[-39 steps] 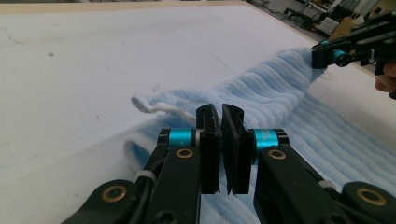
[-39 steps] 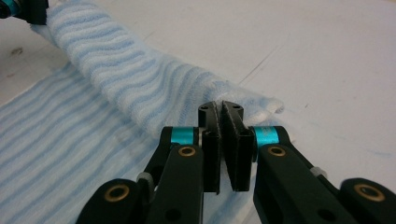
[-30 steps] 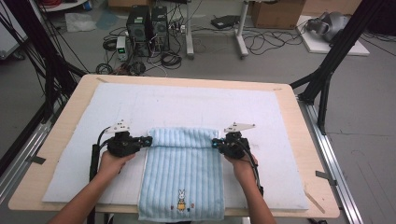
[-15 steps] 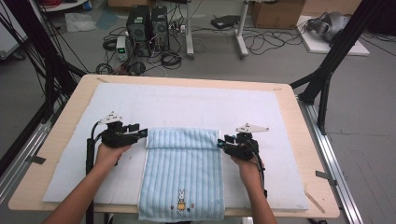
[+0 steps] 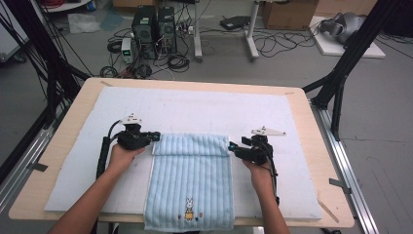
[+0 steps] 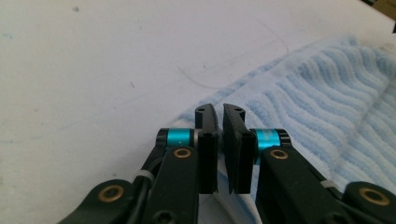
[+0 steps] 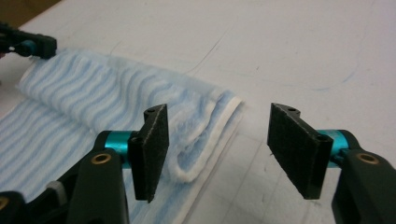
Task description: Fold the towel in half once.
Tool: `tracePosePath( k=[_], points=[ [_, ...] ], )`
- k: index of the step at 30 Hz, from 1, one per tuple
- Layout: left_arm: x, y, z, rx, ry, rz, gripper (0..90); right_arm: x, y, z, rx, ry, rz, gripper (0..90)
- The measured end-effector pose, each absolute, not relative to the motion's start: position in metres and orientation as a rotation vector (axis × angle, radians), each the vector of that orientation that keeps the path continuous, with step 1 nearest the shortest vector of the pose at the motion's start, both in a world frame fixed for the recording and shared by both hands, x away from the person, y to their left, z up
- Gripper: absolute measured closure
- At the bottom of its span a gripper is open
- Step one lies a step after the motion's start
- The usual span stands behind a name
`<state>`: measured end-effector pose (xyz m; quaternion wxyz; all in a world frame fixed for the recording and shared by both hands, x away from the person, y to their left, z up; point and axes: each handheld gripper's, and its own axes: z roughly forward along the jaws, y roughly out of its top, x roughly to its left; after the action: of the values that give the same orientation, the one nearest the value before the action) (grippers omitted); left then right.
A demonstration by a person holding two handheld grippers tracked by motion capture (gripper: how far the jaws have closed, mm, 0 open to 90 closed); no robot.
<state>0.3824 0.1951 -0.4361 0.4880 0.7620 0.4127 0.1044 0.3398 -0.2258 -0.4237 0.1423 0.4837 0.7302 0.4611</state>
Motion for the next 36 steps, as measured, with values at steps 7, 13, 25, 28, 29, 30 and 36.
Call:
tracePosePath(
  k=[7, 13, 25, 28, 29, 30, 36],
  points=[
    [0.377, 0.201, -0.427, 1.794, 0.971, 0.241, 84.9, 0.367, -0.212, -0.421, 1.381, 2.150, 1.272, 44.8],
    [0.374, 0.202, -0.424, 1.777, 0.961, 0.235, 84.9, 0.392, -0.185, -0.430, 1.334, 2.285, 1.144, 55.9],
    [0.363, 0.208, -0.418, 1.739, 0.931, 0.205, 84.9, 0.380, -0.185, -0.416, 1.212, 2.301, 1.178, 82.0],
    [0.356, 0.209, -0.420, 1.735, 0.920, 0.188, 84.8, 0.368, -0.189, -0.412, 1.189, 2.299, 1.220, 82.0],
    [0.352, 0.209, -0.420, 1.736, 0.917, 0.184, 84.8, 0.363, -0.191, -0.411, 1.181, 2.295, 1.241, 82.0],
    [0.349, 0.210, -0.421, 1.732, 0.915, 0.176, 84.8, 0.358, -0.193, -0.411, 1.178, 2.294, 1.252, 82.0],
    [0.319, 0.215, -0.429, 1.726, 0.899, 0.160, 84.8, 0.323, -0.200, -0.411, 1.143, 2.283, 1.314, 82.0]
  ],
)
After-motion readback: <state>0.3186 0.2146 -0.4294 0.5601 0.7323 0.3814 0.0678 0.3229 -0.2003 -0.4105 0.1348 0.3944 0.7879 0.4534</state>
